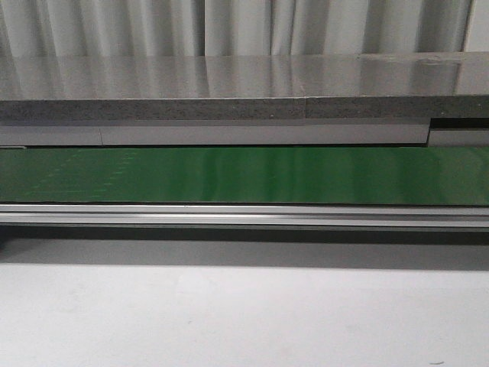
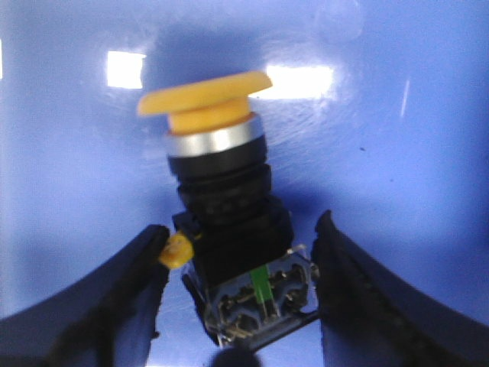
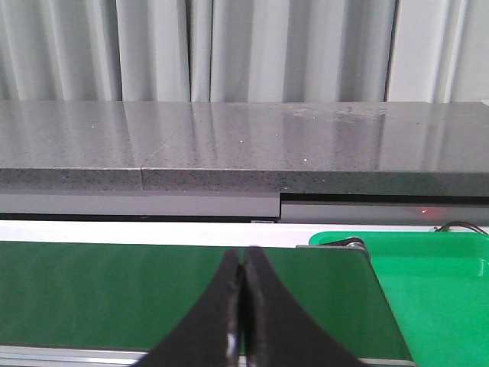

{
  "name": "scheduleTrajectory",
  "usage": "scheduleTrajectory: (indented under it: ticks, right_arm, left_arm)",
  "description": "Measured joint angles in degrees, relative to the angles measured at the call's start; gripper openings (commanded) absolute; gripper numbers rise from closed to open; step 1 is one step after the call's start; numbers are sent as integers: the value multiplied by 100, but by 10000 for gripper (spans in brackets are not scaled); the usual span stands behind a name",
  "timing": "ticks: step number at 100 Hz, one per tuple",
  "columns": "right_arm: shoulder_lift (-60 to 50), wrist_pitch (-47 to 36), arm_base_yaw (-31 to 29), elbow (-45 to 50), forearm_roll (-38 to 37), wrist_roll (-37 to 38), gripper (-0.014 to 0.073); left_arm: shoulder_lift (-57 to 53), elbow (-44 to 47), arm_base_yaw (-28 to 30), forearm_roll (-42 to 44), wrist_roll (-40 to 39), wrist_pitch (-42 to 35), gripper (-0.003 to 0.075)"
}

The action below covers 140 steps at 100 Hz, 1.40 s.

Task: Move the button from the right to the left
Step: 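Lift the button with the left gripper and lower it into the blue tray, then open the left gripper and raise it away from the blue tray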

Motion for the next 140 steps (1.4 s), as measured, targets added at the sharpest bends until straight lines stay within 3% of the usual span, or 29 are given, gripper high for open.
scheduleTrajectory:
  ticks: [28, 40, 49, 67, 99, 140]
  right_arm:
    - [0, 0, 0, 0, 0, 0, -59]
    - [0, 0, 0, 0, 0, 0, -59]
    - [0, 0, 0, 0, 0, 0, -59]
    - [0, 0, 0, 0, 0, 0, -59]
    - [0, 0, 0, 0, 0, 0, -59]
    - [0, -3, 0, 0, 0, -10, -59]
  left_arm:
    - [24, -192, 0, 193, 35, 22, 526]
    - [-111, -320, 0, 207, 35, 89, 475]
    - [-379, -343, 0, 206, 35, 127, 356]
    - [-1145, -346, 0, -315, 17, 184, -24]
    - [-2304, -346, -247, -1777, 3, 191, -20]
    - [-2575, -346, -2341, -1927, -1, 208, -20]
